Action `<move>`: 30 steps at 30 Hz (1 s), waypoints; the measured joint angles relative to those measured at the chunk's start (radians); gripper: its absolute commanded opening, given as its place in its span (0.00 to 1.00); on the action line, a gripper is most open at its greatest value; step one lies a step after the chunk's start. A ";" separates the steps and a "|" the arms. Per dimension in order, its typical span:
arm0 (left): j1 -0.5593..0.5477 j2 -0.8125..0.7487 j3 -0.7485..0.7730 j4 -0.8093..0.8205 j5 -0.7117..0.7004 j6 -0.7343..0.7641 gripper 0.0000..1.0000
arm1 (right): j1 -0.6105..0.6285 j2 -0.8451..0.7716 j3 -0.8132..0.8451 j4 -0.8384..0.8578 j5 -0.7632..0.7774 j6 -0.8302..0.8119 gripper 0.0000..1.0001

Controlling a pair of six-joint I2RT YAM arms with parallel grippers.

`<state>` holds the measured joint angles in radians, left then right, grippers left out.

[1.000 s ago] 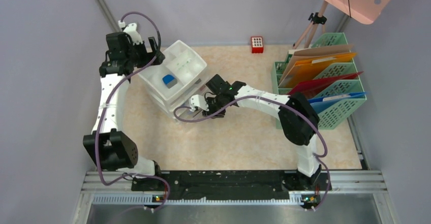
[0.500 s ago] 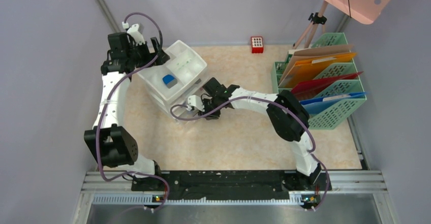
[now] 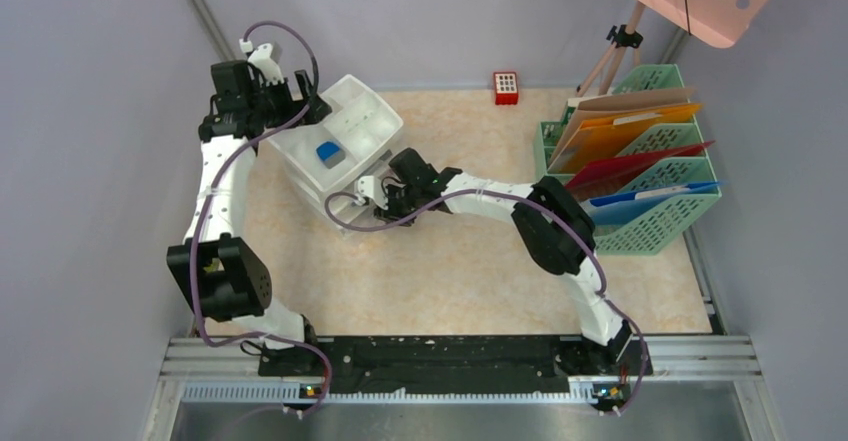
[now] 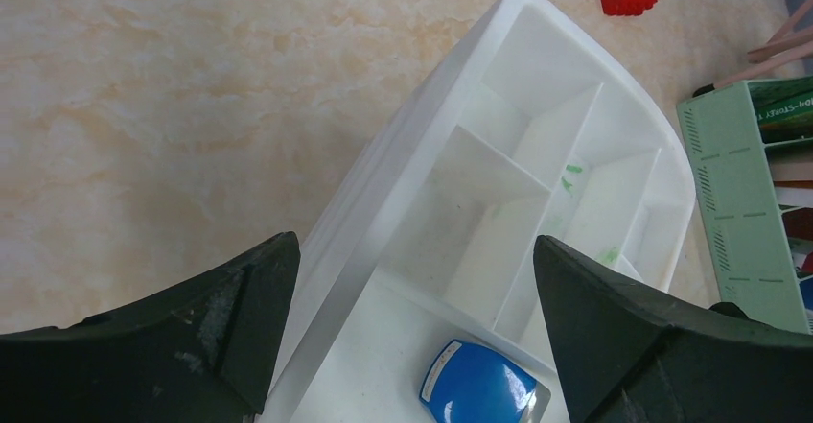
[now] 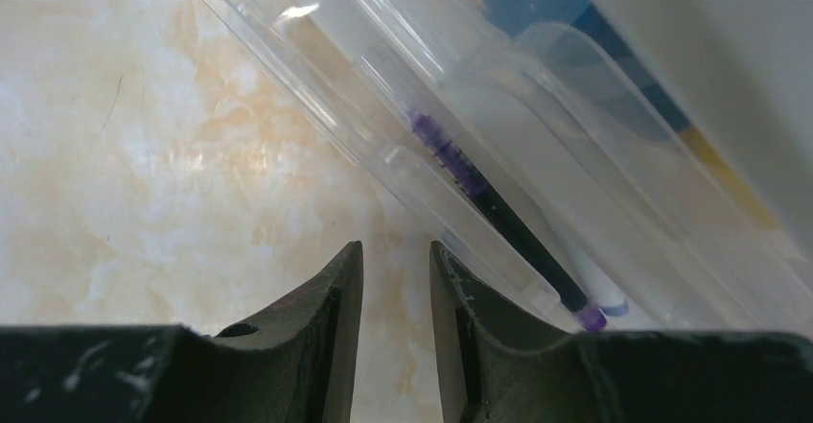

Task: Organize the desk
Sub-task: Close the drawer in the storage box.

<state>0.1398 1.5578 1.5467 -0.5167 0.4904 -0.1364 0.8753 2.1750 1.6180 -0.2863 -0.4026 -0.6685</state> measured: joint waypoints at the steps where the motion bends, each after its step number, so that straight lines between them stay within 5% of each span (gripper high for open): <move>1: 0.002 0.007 0.006 0.003 0.000 0.004 0.96 | 0.001 0.011 0.008 0.011 -0.004 0.010 0.32; 19: 0.010 0.110 0.123 -0.011 0.004 0.063 0.98 | 0.005 0.061 0.029 0.199 0.039 0.291 0.32; 30: -0.005 0.092 0.176 -0.063 -0.103 0.107 0.98 | -0.006 0.017 -0.119 0.270 0.051 0.380 0.38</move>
<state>0.1352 1.6493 1.7226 -0.5797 0.3878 -0.0292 0.8692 2.1918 1.4990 -0.0166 -0.3511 -0.2882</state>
